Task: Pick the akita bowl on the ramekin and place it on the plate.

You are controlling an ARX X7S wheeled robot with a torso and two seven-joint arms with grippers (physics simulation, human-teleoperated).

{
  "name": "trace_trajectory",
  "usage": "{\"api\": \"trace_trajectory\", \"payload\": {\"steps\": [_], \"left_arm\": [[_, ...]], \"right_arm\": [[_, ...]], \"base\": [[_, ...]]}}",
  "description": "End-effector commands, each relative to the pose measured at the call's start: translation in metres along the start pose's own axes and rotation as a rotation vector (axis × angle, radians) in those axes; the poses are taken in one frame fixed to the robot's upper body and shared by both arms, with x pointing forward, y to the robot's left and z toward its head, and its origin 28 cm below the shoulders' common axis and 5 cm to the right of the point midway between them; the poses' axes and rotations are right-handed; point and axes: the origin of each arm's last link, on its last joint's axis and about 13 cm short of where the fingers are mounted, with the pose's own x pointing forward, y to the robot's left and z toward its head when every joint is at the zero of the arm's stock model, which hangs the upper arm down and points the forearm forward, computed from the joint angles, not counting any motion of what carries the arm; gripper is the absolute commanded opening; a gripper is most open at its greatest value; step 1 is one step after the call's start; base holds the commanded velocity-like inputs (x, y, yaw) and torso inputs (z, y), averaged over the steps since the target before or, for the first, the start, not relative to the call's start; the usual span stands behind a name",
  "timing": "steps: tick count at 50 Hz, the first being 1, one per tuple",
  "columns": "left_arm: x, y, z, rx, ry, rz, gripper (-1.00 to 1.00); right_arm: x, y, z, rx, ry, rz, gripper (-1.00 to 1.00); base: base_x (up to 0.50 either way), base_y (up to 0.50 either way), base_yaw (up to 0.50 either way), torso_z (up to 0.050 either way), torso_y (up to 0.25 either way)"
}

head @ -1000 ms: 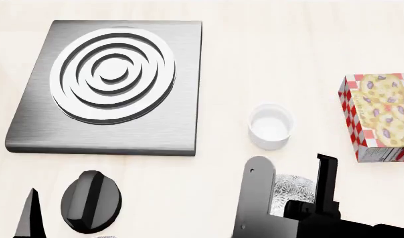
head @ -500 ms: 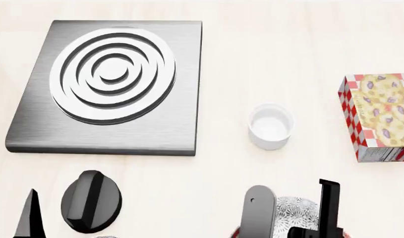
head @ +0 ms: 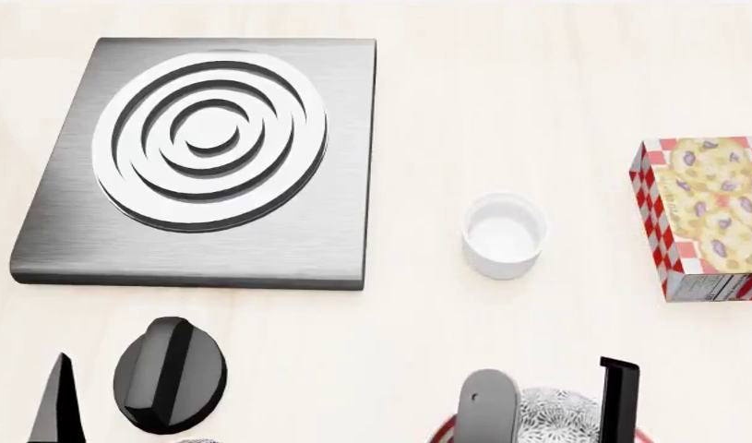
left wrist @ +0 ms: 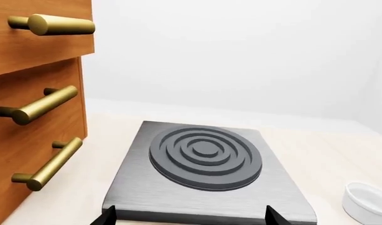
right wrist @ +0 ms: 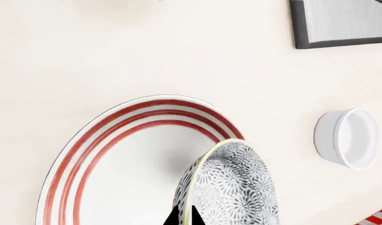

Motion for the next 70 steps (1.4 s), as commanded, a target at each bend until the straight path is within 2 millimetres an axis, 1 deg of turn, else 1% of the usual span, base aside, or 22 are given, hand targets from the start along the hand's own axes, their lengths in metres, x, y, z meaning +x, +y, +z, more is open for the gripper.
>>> {"api": "trace_trajectory", "payload": {"steps": [1, 8, 11, 12, 15, 23, 49, 52, 55, 66, 67, 70], "left_arm": [[0.0, 0.0, 0.0, 0.002, -0.002, -0.002, 1.0], [0.0, 0.0, 0.0, 0.003, -0.001, -0.001, 1.0], [0.0, 0.0, 0.0, 0.003, -0.001, -0.001, 1.0], [0.0, 0.0, 0.0, 0.002, -0.001, 0.0, 1.0], [-0.001, -0.001, -0.001, 0.002, 0.001, -0.003, 1.0], [-0.001, -0.001, 0.0, 0.004, 0.001, -0.005, 1.0], [0.002, 0.001, 0.001, 0.002, -0.005, 0.009, 1.0], [0.001, 0.001, 0.001, 0.003, -0.006, 0.007, 1.0], [0.001, 0.001, 0.001, 0.003, -0.005, 0.006, 1.0], [0.002, 0.001, 0.001, 0.003, -0.006, 0.005, 1.0], [0.002, 0.001, 0.001, 0.004, -0.007, 0.006, 1.0], [0.002, 0.001, 0.001, 0.004, -0.006, 0.006, 1.0]], "right_arm": [[0.0, 0.0, 0.001, -0.003, -0.01, -0.022, -1.0], [0.011, 0.003, -0.001, 0.002, -0.022, -0.012, -1.0], [0.011, 0.003, -0.001, 0.002, -0.022, -0.012, -1.0], [0.008, 0.003, -0.002, 0.011, -0.02, -0.012, -1.0], [0.009, 0.008, -0.006, 0.02, -0.016, -0.013, -1.0], [0.01, 0.014, -0.009, 0.036, -0.021, -0.01, -1.0], [0.022, 0.023, -0.014, 0.071, -0.05, -0.004, -1.0], [0.021, 0.022, -0.013, 0.076, -0.056, -0.002, -1.0], [0.024, 0.025, -0.015, 0.078, -0.057, -0.001, -1.0], [0.025, 0.025, -0.016, 0.099, -0.047, -0.012, -1.0], [0.025, 0.025, -0.016, 0.113, -0.041, -0.007, 1.0], [0.026, 0.025, -0.016, 0.112, -0.042, -0.009, 1.0]], "base": [[0.0, 0.0, 0.0, 0.0, 0.0], [0.0, 0.0, 0.0, 0.0, 0.0], [0.0, 0.0, 0.0, 0.0, 0.0], [0.0, 0.0, 0.0, 0.0, 0.0], [0.0, 0.0, 0.0, 0.0, 0.0], [0.0, 0.0, 0.0, 0.0, 0.0], [0.0, 0.0, 0.0, 0.0, 0.0], [0.0, 0.0, 0.0, 0.0, 0.0], [0.0, 0.0, 0.0, 0.0, 0.0], [0.0, 0.0, 0.0, 0.0, 0.0], [0.0, 0.0, 0.0, 0.0, 0.0], [0.0, 0.0, 0.0, 0.0, 0.0]]}}
